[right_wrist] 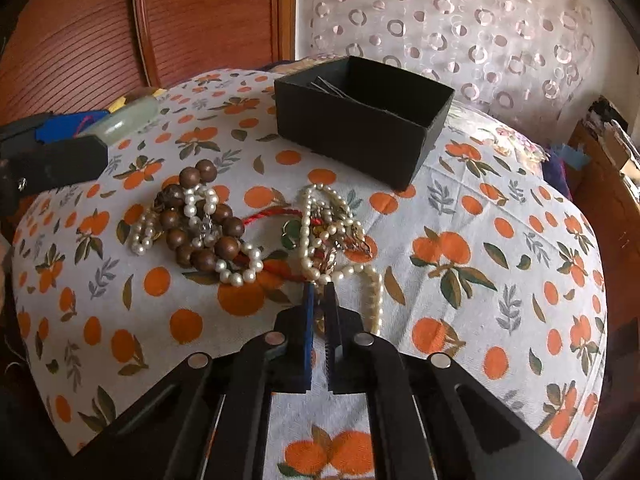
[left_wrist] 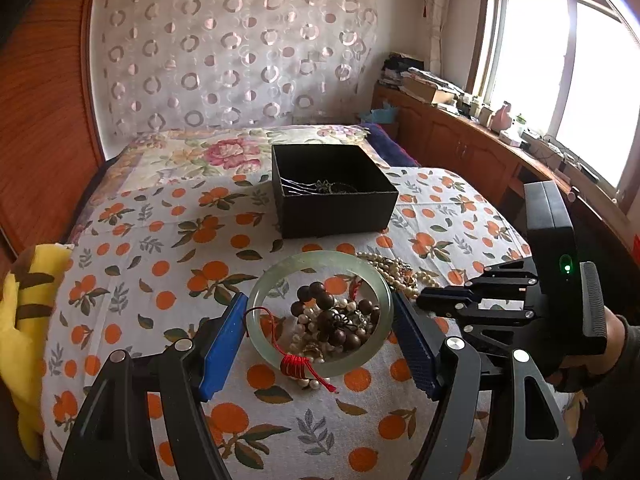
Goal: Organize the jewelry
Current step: 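Lift the jade bangle with the left tool while the right tool lifts the beaded necklace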
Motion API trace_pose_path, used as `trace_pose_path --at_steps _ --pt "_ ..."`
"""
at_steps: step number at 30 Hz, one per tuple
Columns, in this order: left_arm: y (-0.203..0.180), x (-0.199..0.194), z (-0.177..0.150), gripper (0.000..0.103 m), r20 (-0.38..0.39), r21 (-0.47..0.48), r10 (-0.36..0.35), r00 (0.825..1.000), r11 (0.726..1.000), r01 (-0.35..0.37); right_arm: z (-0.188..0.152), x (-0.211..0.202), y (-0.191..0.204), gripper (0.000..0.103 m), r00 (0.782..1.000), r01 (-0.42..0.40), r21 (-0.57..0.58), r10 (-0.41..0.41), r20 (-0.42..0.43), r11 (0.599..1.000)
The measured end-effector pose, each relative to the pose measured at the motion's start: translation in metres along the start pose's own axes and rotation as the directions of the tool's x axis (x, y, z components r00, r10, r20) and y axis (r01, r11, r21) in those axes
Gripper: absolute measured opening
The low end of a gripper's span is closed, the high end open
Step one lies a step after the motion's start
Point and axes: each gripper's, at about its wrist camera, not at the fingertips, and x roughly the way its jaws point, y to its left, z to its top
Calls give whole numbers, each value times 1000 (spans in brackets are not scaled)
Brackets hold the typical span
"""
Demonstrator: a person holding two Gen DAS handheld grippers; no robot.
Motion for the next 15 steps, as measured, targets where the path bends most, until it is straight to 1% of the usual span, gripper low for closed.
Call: trace_pose_path --at_steps 4,7,11,15 --pt "2 -2 2 69 3 0 2 1000 1000 -2 2 -17 -13 5 999 11 32 -12 50 999" --pt "3 -3 3 69 5 -3 0 1000 1000 0 12 -40 -23 5 993 24 53 -30 113 998" --pt "4 -7 7 69 17 -5 3 1000 1000 -3 28 -73 -32 5 979 41 61 -52 196 997" --pt "3 -10 11 69 24 -2 4 1000 1000 -4 46 -99 -38 5 963 64 57 -77 259 996"
